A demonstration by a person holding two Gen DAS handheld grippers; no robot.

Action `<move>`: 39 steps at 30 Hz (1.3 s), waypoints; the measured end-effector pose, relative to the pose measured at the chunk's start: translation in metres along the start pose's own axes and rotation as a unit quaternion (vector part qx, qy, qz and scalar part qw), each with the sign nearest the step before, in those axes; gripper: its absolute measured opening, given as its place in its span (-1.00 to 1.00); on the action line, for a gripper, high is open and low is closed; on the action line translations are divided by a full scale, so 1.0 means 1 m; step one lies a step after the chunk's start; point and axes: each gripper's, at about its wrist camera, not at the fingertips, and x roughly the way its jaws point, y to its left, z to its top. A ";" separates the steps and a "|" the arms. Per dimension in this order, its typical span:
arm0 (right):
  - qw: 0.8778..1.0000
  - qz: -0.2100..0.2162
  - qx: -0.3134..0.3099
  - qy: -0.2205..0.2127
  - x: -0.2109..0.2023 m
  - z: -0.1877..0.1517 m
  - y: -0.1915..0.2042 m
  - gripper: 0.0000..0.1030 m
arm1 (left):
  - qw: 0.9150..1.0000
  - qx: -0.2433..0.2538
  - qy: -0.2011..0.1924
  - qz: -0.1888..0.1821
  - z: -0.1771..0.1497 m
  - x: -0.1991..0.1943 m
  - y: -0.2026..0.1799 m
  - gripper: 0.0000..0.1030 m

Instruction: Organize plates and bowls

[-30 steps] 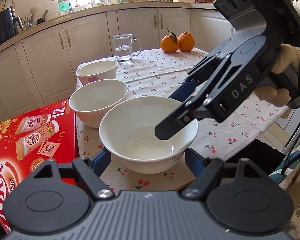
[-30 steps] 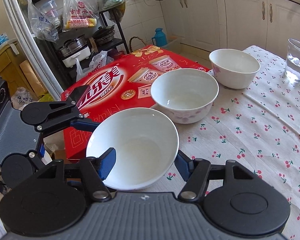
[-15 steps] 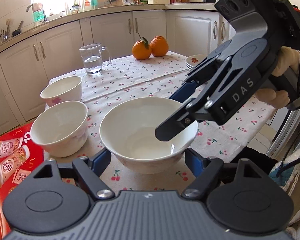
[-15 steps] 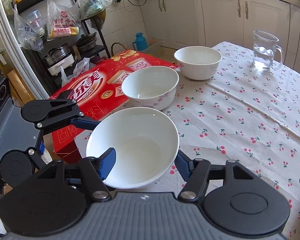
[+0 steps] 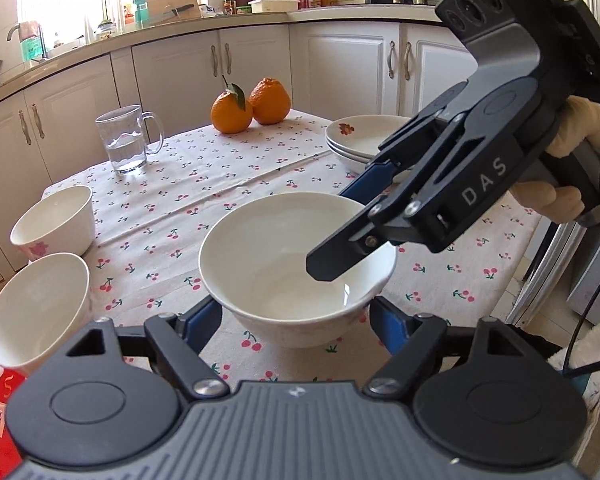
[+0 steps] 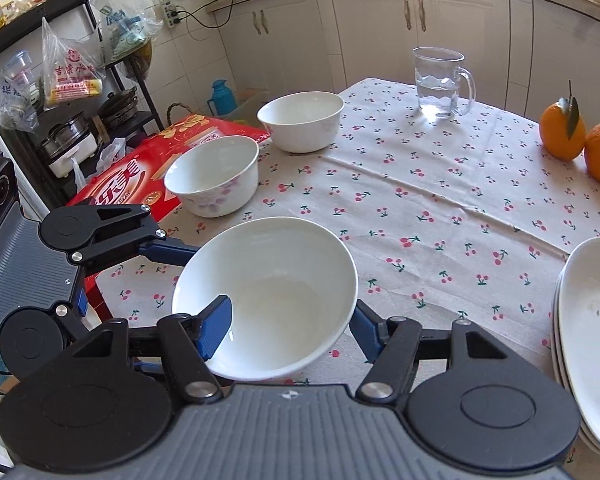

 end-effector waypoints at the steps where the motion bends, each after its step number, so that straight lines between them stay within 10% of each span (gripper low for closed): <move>1: 1.000 -0.002 0.002 -0.001 0.000 -0.001 -0.002 0.36 | 1.000 0.002 0.000 0.000 0.001 0.002 -0.001 0.56; 20: 1.000 -0.023 0.017 -0.012 0.001 -0.006 -0.017 0.46 | 1.000 -0.006 -0.001 -0.005 0.004 0.020 -0.003 0.57; 26: 0.998 -0.036 0.008 -0.041 -0.006 -0.005 -0.013 1.00 | 1.000 -0.009 -0.008 -0.005 0.003 0.013 -0.004 0.75; 39: 0.985 -0.119 -0.083 -0.088 -0.018 0.007 0.026 1.00 | 0.997 -0.027 -0.030 0.059 -0.007 -0.048 0.015 0.91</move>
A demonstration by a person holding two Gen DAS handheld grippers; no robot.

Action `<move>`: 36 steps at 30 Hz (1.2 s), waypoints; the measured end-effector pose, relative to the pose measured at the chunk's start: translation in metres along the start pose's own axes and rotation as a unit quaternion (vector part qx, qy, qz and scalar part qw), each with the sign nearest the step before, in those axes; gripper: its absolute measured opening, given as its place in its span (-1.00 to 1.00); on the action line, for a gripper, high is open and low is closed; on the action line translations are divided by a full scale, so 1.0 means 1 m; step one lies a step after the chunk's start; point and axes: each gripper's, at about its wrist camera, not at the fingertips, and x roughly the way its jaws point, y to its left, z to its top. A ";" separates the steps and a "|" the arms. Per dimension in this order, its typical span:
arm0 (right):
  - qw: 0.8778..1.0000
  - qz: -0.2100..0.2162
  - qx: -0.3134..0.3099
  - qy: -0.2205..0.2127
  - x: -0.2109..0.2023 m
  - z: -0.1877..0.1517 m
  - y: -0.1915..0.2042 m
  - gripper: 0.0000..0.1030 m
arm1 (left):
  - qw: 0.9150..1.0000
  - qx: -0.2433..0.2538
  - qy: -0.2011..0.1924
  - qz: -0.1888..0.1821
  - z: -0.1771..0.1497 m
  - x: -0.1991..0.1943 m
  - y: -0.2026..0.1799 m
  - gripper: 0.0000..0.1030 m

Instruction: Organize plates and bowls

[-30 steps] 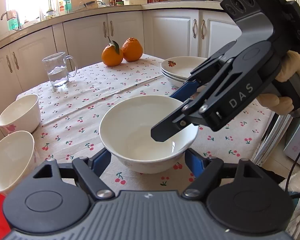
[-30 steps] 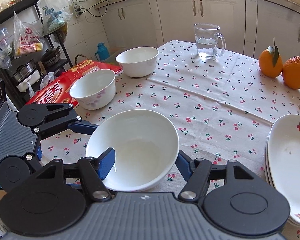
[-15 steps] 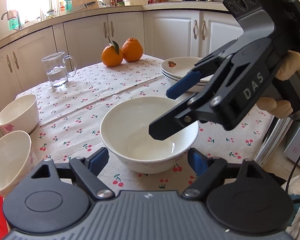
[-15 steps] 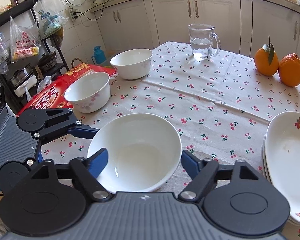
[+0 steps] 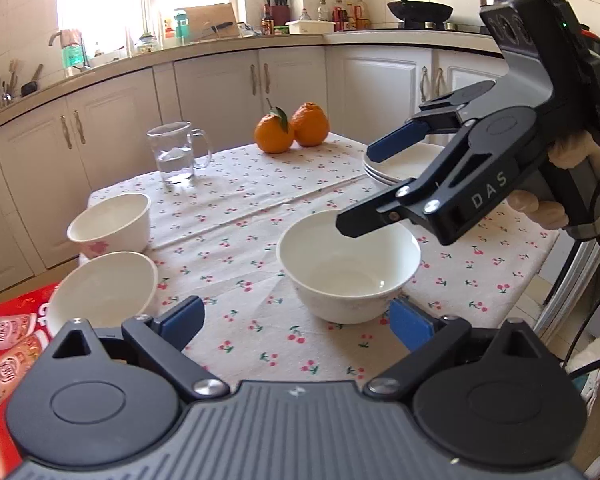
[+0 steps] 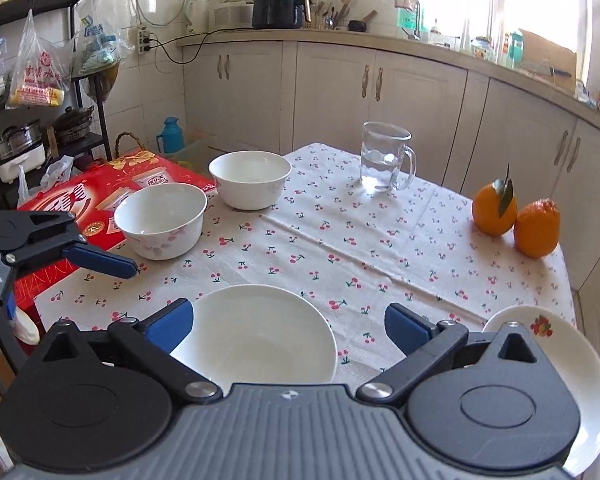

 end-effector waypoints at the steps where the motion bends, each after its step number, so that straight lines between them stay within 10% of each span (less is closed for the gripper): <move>1: 1.000 0.000 -0.006 -0.001 0.000 0.003 0.004 1.00 | 1.000 0.000 -0.002 0.011 0.000 -0.005 0.005 0.91; 15: 0.997 0.020 -0.077 0.000 0.034 0.045 0.074 1.00 | 0.988 -0.073 0.010 0.135 -0.001 -0.012 0.113 0.92; 36: 0.995 0.071 -0.057 0.050 0.122 0.060 0.109 0.99 | 0.988 -0.116 0.090 0.055 0.007 0.050 0.178 0.49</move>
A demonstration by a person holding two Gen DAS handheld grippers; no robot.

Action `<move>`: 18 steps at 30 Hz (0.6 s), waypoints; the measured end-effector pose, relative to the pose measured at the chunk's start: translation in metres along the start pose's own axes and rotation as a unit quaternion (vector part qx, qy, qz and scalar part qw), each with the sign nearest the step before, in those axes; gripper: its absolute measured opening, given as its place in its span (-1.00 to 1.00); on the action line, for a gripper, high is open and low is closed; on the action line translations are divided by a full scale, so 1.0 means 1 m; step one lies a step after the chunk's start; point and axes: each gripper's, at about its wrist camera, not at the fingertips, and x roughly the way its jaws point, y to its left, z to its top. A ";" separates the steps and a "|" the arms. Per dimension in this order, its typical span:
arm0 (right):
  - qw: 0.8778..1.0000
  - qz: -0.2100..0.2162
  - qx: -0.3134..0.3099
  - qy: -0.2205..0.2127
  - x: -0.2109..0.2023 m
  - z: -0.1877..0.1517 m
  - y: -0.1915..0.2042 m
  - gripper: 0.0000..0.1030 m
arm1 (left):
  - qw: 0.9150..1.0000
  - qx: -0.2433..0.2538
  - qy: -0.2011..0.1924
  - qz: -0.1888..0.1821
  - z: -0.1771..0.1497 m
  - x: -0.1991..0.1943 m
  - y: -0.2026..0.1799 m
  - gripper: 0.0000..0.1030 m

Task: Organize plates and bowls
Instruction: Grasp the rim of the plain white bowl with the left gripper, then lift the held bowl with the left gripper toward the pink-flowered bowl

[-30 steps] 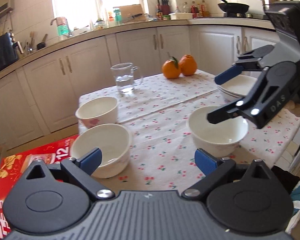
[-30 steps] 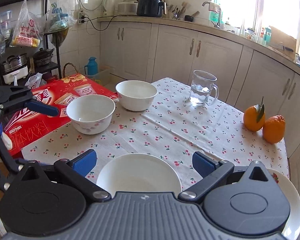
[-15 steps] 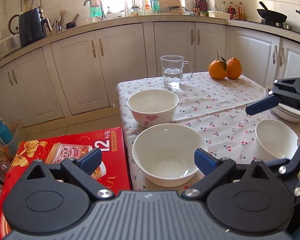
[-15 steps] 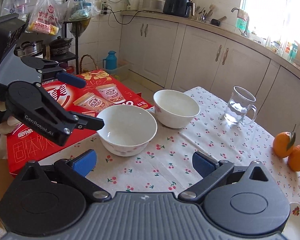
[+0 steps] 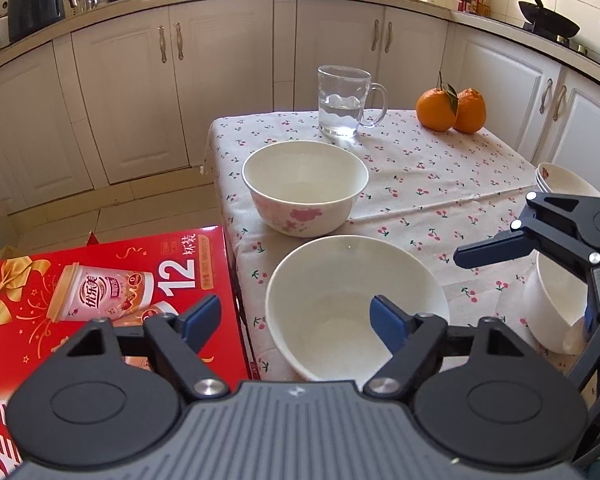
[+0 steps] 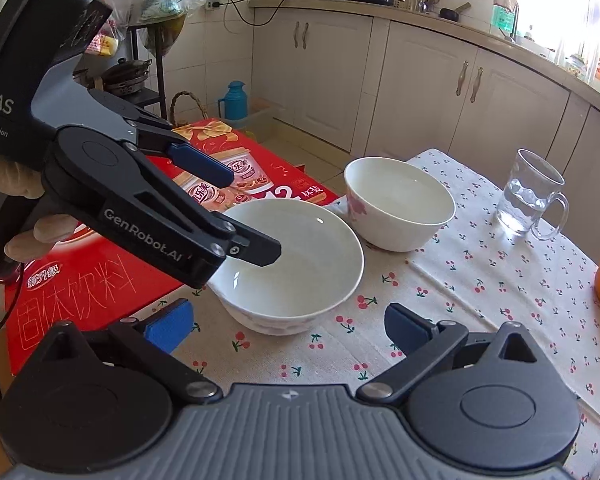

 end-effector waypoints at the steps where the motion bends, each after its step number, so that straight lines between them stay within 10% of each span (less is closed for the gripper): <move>1: 1.000 0.006 0.000 0.001 0.003 0.001 0.000 0.97 | 1.000 0.000 0.004 -0.005 0.001 0.002 0.001 0.42; 18: 0.999 0.035 -0.002 0.013 0.017 0.001 -0.007 0.55 | 0.999 0.001 0.029 -0.039 0.010 0.021 0.005 0.01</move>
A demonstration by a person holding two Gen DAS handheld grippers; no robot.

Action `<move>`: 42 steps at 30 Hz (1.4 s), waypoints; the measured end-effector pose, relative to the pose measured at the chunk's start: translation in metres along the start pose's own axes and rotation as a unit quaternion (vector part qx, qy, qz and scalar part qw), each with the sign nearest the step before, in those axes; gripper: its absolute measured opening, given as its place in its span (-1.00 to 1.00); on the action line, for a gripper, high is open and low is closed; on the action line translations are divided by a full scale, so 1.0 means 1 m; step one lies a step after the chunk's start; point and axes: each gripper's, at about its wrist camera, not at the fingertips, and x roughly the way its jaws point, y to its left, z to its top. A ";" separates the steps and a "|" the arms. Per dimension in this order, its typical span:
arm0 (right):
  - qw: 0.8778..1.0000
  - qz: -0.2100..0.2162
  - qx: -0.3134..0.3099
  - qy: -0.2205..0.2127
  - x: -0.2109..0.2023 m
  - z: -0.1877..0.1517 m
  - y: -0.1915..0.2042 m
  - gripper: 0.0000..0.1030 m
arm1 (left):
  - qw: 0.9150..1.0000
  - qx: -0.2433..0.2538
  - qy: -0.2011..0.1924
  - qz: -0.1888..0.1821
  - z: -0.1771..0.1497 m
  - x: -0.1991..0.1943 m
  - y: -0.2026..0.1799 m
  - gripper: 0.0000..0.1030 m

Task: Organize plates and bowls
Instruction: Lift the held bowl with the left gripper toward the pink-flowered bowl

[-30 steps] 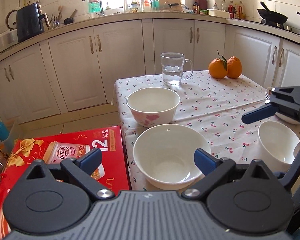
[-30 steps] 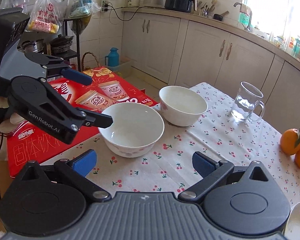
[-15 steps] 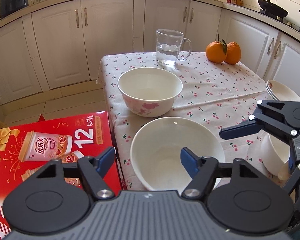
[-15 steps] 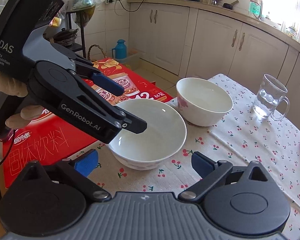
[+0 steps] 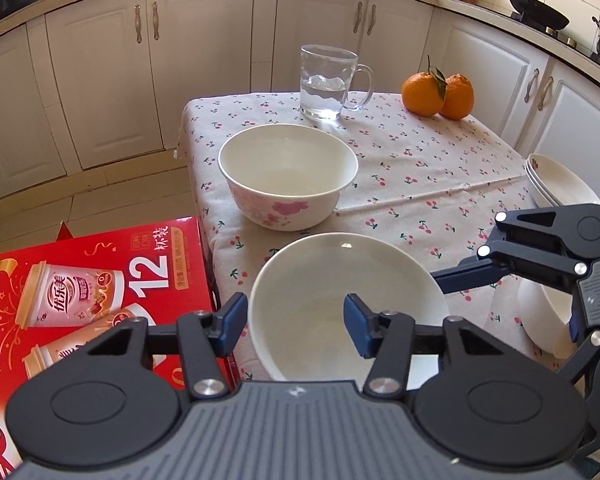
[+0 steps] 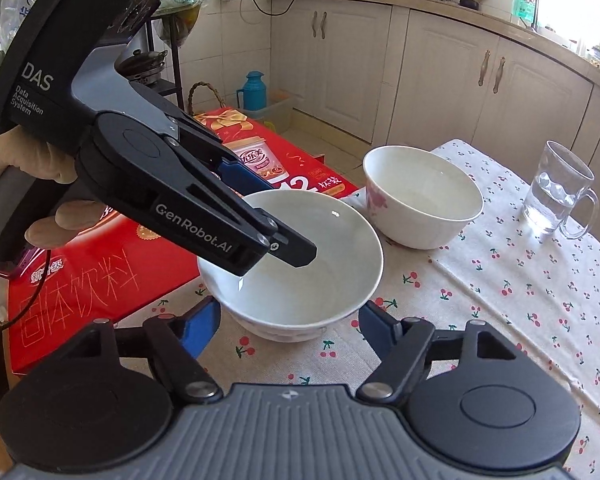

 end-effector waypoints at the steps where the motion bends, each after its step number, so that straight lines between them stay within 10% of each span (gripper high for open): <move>1: 1.000 0.001 0.000 0.000 0.000 0.000 0.000 0.55 | 1.000 0.001 0.000 -0.001 0.000 0.000 0.000 -0.01; 42: 1.000 0.000 0.012 -0.027 -0.065 -0.015 -0.011 0.54 | 0.999 0.046 -0.024 -0.013 0.016 -0.036 -0.061 -0.12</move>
